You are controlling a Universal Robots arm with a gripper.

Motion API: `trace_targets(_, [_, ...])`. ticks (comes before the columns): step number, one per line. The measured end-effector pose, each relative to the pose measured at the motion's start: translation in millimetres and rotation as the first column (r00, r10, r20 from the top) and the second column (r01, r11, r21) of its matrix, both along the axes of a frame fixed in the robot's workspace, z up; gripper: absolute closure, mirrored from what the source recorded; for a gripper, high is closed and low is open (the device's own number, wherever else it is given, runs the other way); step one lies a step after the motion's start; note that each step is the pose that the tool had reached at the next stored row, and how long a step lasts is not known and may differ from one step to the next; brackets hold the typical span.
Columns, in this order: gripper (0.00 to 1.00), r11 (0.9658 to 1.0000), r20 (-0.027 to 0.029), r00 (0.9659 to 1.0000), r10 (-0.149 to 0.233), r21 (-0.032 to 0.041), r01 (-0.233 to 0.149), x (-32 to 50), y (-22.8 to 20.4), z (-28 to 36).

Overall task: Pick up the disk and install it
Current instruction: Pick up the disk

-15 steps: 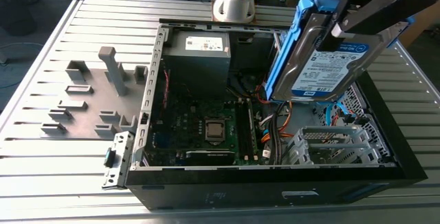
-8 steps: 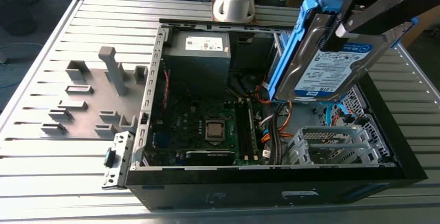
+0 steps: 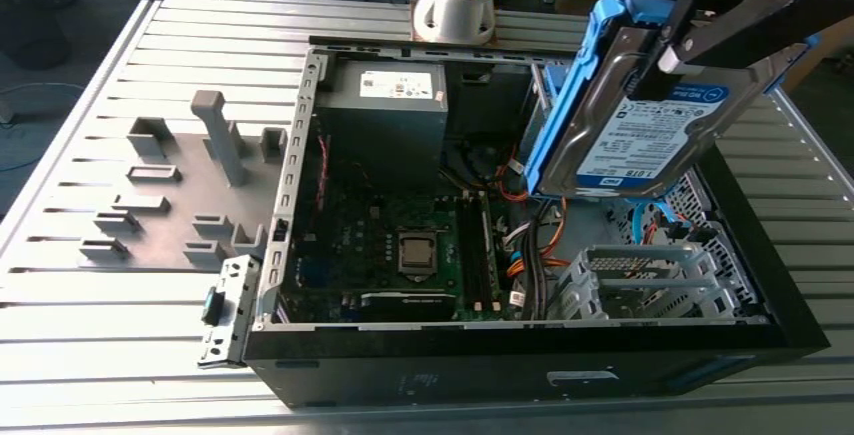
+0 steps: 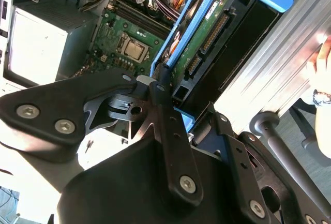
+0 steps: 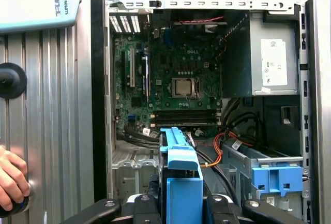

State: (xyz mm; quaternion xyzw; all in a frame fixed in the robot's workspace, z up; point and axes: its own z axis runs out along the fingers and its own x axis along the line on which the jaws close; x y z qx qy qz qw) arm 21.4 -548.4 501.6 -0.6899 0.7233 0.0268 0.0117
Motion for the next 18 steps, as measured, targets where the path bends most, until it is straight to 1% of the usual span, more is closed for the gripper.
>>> trace_targets(18, [0.64, 1.0000, 0.0000, 1.0000, 0.000, 0.0000, 0.000, 9.1, 0.0, 0.0])
